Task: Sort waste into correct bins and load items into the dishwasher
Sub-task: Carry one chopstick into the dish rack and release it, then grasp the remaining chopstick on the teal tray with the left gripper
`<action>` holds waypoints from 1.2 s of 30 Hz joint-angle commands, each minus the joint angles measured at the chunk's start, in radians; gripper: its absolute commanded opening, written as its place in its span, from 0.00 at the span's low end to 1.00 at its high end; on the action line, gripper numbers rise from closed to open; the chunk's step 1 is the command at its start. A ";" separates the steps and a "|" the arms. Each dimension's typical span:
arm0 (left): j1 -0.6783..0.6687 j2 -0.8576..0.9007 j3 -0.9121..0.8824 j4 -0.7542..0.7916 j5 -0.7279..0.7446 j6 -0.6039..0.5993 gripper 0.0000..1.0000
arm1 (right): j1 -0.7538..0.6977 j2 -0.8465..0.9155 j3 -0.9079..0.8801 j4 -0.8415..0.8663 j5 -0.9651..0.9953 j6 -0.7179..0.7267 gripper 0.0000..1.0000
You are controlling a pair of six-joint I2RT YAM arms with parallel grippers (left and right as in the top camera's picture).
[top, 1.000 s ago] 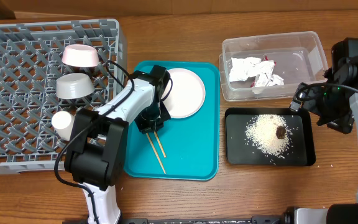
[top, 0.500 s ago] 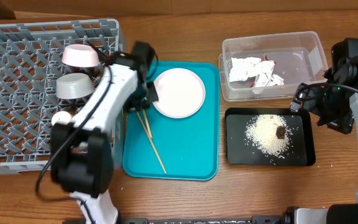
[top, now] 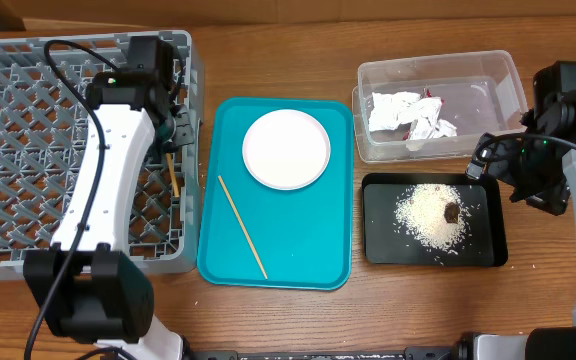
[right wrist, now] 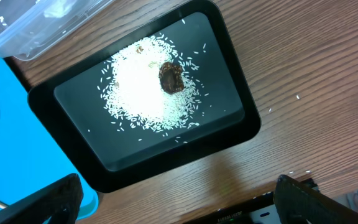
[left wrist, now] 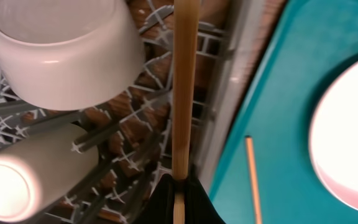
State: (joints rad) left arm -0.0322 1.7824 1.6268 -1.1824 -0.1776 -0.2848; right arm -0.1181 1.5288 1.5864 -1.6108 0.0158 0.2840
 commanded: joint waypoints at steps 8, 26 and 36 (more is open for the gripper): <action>0.033 0.122 0.010 -0.010 -0.013 0.053 0.39 | -0.002 -0.011 0.024 0.003 0.013 0.000 1.00; -0.142 0.106 -0.015 -0.152 0.298 -0.187 0.52 | -0.002 -0.011 0.024 0.007 0.013 0.000 1.00; -0.225 0.106 -0.351 0.102 0.301 -0.184 0.55 | -0.002 -0.011 0.024 0.008 0.013 0.000 1.00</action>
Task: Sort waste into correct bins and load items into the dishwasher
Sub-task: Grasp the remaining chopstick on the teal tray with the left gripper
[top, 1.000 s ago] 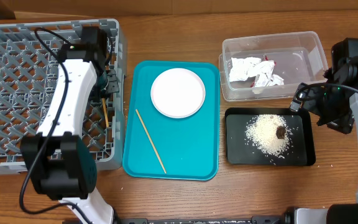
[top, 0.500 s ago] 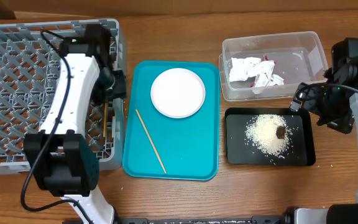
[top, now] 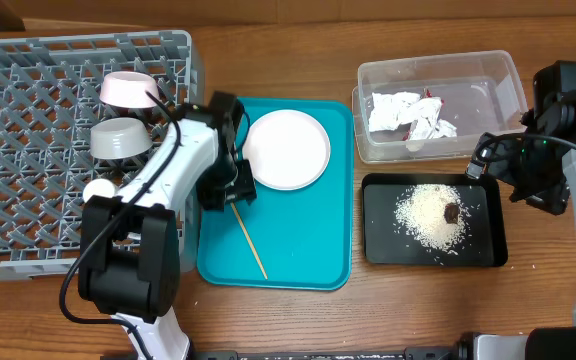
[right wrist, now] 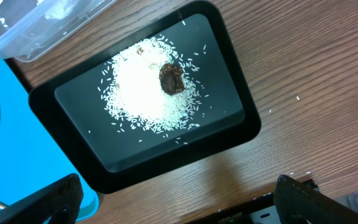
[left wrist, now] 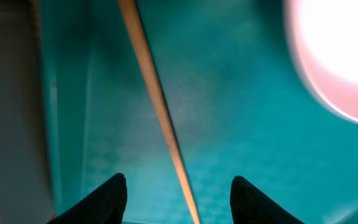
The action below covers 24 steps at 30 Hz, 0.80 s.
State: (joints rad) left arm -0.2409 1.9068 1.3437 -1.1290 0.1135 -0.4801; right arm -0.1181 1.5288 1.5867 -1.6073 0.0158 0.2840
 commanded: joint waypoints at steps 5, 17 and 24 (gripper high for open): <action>-0.024 -0.018 -0.169 0.147 -0.004 0.012 0.55 | -0.002 -0.011 0.024 0.004 0.013 0.000 1.00; -0.026 -0.018 -0.223 0.229 -0.043 0.012 0.04 | -0.002 -0.011 0.024 0.003 0.012 0.000 1.00; -0.013 -0.019 -0.070 0.125 -0.078 0.013 0.04 | -0.002 -0.011 0.024 0.003 0.013 0.000 1.00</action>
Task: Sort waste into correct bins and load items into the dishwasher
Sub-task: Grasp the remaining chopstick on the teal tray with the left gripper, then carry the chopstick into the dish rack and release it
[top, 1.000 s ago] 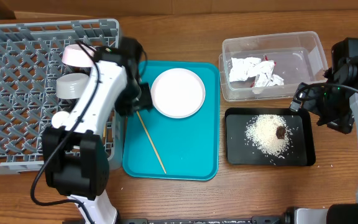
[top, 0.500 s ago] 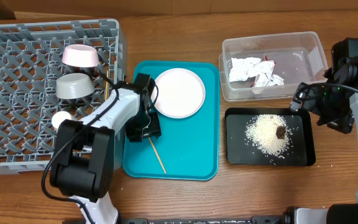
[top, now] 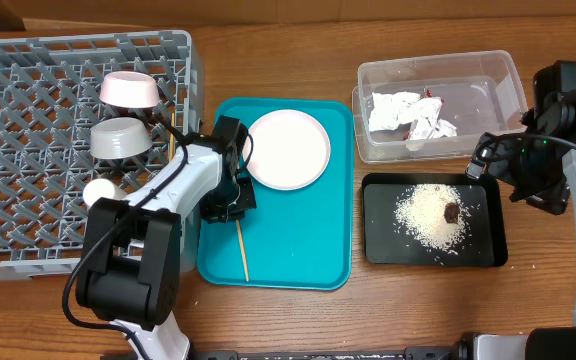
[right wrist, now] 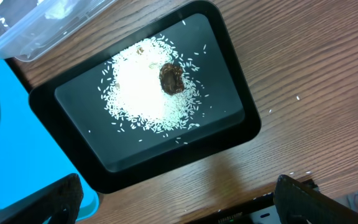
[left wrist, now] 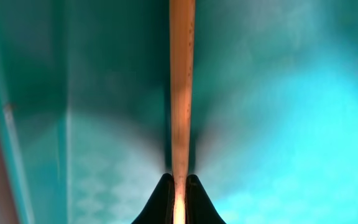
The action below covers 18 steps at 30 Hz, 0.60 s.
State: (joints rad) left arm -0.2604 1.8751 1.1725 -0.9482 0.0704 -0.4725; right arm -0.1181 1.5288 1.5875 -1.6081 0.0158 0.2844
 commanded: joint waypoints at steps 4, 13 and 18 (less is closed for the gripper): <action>0.012 0.011 0.274 -0.179 -0.116 0.006 0.04 | -0.002 -0.011 0.023 0.004 0.013 -0.001 1.00; 0.098 0.006 0.621 -0.341 -0.244 0.070 0.04 | -0.002 -0.011 0.023 0.005 0.013 -0.001 1.00; 0.181 0.009 0.628 -0.331 -0.304 0.086 0.04 | -0.002 -0.011 0.023 0.005 0.013 -0.001 1.00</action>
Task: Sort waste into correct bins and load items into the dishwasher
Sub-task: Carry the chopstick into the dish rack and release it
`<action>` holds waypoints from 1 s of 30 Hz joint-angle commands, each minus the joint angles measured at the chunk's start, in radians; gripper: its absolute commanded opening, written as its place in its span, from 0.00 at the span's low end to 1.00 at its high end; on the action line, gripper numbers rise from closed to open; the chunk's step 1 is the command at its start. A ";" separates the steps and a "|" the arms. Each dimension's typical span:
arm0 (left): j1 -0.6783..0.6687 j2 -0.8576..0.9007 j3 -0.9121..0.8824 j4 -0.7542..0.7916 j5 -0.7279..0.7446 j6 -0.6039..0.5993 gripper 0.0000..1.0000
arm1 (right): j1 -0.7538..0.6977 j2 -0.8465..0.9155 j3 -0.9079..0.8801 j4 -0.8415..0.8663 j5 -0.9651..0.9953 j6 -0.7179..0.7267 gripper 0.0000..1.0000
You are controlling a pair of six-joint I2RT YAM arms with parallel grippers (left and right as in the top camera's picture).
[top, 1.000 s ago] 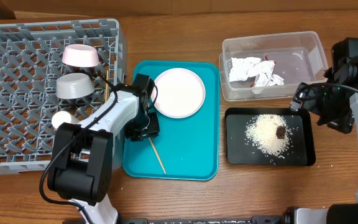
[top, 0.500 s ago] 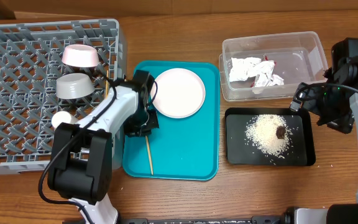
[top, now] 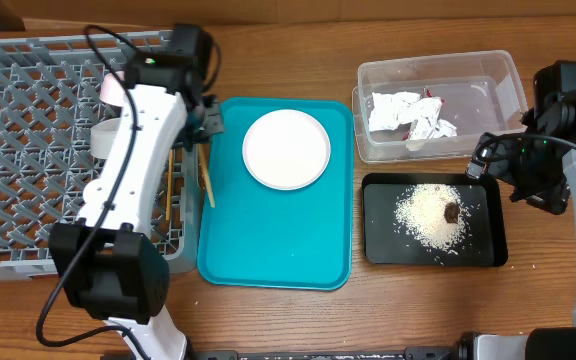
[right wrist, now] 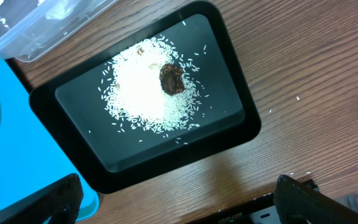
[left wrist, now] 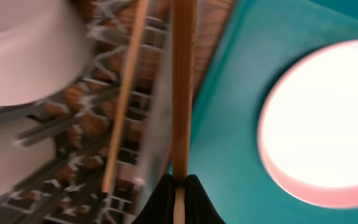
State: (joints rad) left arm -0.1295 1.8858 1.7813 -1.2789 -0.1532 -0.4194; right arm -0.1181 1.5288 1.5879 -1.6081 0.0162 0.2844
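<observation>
My left gripper point(left wrist: 180, 186) is shut on a wooden chopstick point(left wrist: 181, 93), which hangs over the seam between the grey dish rack point(top: 28, 150) and the teal tray point(top: 278, 240). From overhead that held chopstick point(top: 206, 182) points down along the tray's left rim. A second chopstick point(left wrist: 124, 93) lies in the rack beside a white bowl point(left wrist: 23, 50). The white plate point(top: 286, 148) rests on the tray. Off to the right, my right gripper point(right wrist: 179, 205) stands open and empty, next to the black tray of rice point(right wrist: 148, 93).
A clear bin point(top: 438, 100) holding crumpled paper stands at the back right. The black tray point(top: 433, 218), with rice and a brown lump, sits in front of it. The left arm crosses the rack's right side and hides part of the bowls there.
My left gripper, then low on the teal tray and shut on the chopstick, is now raised at the rack's right edge with the chopstick in it. The right arm has not moved.
At first my left gripper held one chopstick over the rack while another lay on the tray. Then that one lay in the rack and the gripper stood open over the tray's chopstick. Then it was shut on it, and now holds it by the rack.
</observation>
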 commanded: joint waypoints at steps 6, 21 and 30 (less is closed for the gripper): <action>0.124 0.003 0.016 0.038 -0.083 0.082 0.04 | -0.002 -0.011 0.023 0.005 0.012 -0.001 1.00; 0.143 0.008 -0.034 0.100 -0.082 0.172 0.35 | -0.002 -0.011 0.023 0.004 0.008 -0.001 1.00; 0.124 0.008 -0.037 0.087 0.101 0.175 0.38 | -0.002 -0.011 0.023 0.005 0.008 -0.001 1.00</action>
State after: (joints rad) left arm 0.0082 1.8862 1.7584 -1.1892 -0.1741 -0.2581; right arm -0.1181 1.5288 1.5879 -1.6081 0.0158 0.2836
